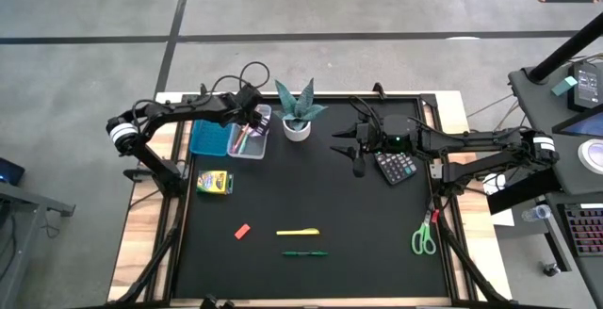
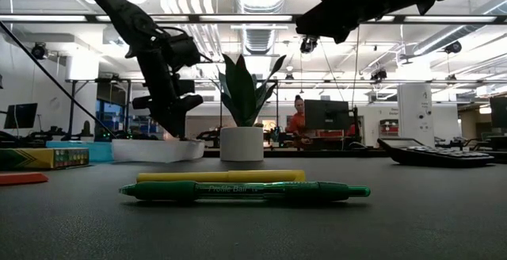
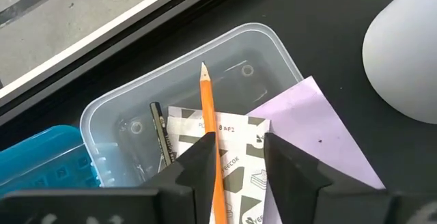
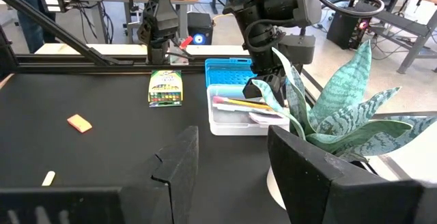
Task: Pack school essentials
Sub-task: Put the yellow pen into the blue supply box
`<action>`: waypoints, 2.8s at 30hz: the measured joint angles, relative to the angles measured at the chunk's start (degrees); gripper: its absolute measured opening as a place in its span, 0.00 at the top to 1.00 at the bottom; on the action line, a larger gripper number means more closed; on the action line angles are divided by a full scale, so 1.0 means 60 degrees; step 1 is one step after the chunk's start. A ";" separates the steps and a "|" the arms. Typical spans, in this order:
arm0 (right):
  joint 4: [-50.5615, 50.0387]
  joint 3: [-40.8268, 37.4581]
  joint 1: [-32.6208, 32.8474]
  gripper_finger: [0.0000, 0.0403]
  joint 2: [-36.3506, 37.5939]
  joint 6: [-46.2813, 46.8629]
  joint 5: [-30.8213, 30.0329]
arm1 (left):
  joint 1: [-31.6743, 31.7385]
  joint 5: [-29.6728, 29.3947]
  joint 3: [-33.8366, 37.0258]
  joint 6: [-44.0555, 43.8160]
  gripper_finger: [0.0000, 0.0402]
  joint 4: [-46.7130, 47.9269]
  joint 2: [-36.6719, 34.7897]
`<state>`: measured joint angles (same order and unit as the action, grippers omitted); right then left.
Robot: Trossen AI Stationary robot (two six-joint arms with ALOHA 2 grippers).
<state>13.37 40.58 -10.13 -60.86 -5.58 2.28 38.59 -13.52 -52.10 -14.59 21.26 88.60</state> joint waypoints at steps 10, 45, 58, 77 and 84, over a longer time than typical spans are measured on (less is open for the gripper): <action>-0.0004 0.0000 0.0003 0.59 0.0000 0.0118 0.0004 | -0.0736 0.0224 -0.0116 -0.0019 0.71 0.0137 -0.1225; 0.0765 0.0709 0.5547 0.59 -0.3216 0.2933 -0.2244 | -1.0386 -0.2273 0.2023 0.1526 0.71 -0.7560 -0.3063; -0.3037 0.3703 0.5588 0.59 -0.6237 0.2923 -0.2237 | -1.0726 -0.2302 0.2240 0.0847 0.71 -0.7039 -0.1983; -0.3631 0.3624 0.5989 0.59 -0.6528 0.2656 -0.2637 | -1.0422 0.0027 0.0305 -0.1189 0.71 -0.2295 0.0263; -0.3169 0.3023 0.6273 0.59 -0.5861 0.2836 -0.3726 | -1.0418 -0.0046 0.0166 -0.0762 0.71 -0.4352 0.1518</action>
<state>-5.65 58.71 27.51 -96.03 11.43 -20.07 -23.92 -13.79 -51.10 -19.16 -4.85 97.70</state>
